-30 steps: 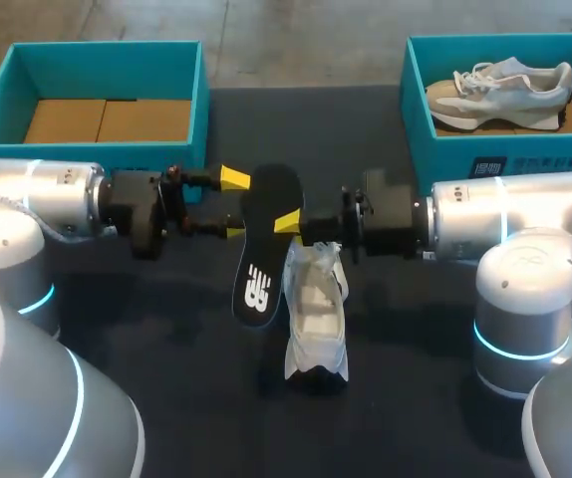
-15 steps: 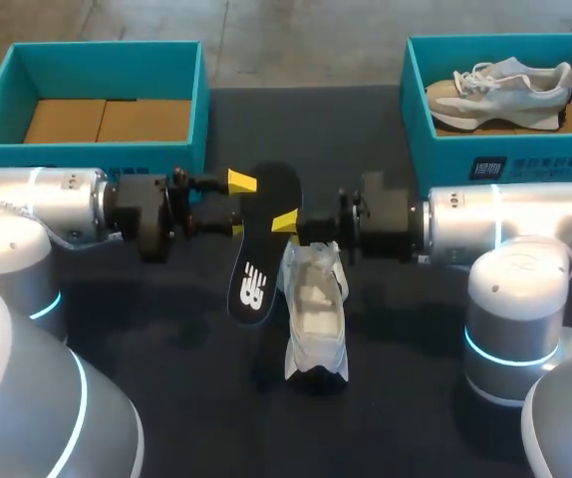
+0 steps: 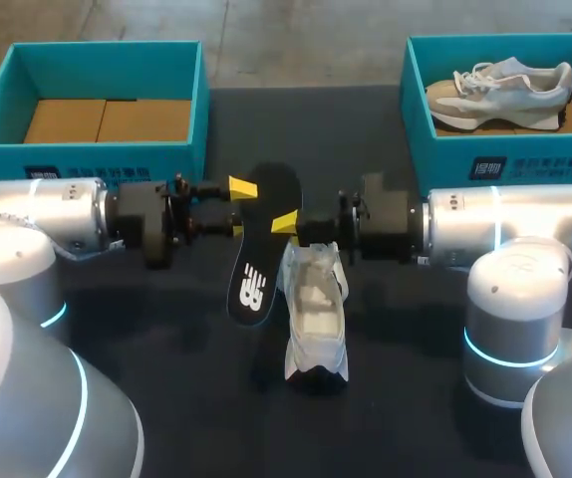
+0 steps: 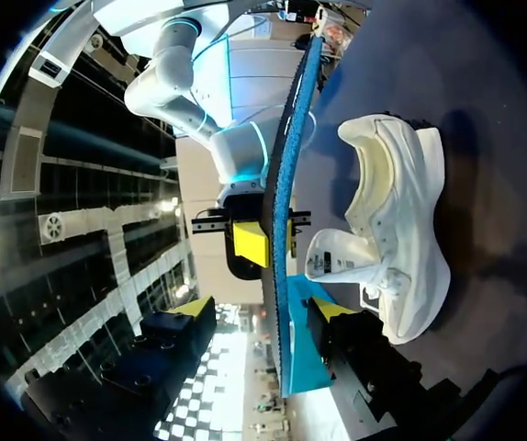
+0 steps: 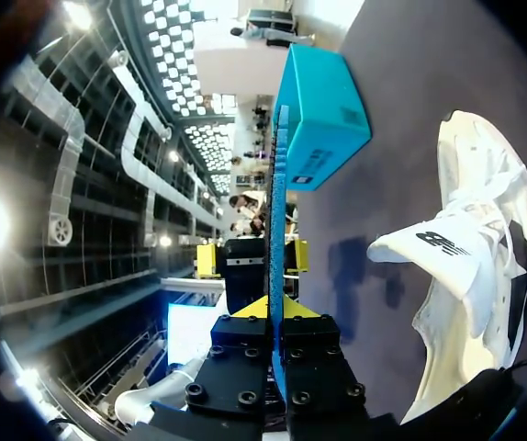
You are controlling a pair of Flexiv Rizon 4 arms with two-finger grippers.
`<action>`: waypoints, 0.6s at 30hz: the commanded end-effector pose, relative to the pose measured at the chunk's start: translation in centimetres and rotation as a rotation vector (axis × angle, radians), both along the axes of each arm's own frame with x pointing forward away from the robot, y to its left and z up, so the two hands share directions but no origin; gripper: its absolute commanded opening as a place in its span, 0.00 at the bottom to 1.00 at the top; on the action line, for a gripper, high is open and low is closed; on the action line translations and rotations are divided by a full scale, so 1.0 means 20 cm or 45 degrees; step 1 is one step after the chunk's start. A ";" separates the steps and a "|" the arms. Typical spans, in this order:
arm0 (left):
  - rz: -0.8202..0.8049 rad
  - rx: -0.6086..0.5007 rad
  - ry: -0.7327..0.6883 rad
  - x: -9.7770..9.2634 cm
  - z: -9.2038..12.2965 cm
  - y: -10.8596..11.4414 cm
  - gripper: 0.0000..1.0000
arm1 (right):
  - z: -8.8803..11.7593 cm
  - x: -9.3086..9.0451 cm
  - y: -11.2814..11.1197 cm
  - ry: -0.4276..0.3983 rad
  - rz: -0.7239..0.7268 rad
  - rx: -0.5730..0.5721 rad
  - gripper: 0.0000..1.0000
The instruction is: Take the shoe out of the shoebox, open the shoe tongue, remove and reinsert the insole, then place the shoe into the shoebox
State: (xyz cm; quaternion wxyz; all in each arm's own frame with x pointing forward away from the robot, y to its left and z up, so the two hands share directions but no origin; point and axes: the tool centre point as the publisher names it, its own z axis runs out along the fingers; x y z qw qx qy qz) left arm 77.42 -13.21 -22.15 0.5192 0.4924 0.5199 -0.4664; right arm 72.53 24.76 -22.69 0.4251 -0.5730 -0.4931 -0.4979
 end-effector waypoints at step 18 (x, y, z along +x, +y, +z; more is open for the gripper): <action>0.033 0.034 -0.009 0.01 -0.07 -0.04 0.44 | 0.00 0.00 0.01 0.001 -0.005 -0.003 0.00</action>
